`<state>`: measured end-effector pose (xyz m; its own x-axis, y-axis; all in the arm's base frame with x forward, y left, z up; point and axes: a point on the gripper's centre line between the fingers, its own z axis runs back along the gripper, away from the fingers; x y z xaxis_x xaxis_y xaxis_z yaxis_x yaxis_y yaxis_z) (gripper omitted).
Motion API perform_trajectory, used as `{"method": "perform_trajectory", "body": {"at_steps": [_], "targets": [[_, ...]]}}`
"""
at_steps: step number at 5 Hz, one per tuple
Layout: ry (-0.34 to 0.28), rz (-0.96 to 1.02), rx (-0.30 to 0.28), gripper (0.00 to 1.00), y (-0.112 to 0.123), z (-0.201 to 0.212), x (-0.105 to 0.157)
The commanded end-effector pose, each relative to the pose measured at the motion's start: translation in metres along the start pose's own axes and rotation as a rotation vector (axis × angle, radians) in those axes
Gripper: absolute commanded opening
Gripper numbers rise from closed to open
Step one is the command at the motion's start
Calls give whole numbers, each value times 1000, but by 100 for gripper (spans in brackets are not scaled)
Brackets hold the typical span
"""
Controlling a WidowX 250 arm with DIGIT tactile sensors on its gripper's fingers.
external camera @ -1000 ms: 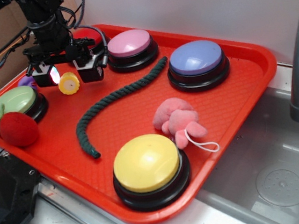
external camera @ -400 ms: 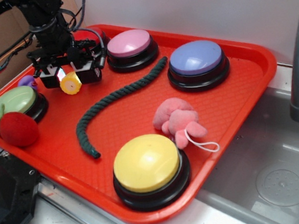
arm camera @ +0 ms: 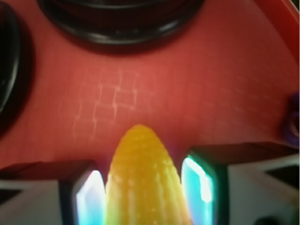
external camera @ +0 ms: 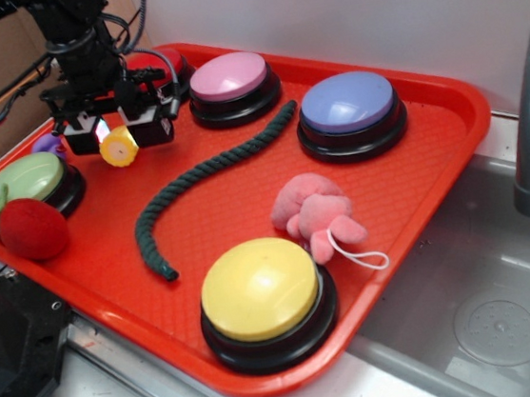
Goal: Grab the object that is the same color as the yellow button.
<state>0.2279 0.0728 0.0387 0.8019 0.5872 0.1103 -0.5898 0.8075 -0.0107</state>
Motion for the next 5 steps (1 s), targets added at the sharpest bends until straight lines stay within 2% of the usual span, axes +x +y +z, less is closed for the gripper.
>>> {"method": "perform_trajectory", "body": {"at_steps": [1,3,4,5], "targets": [[-78,-43,-74,0,-14,81,12],[-80,-199,-149,0,-26,150,-22],[-54,-246,-151,0,-29,155,-27],[-134,-386,-137,0,-34,155,-27]]}}
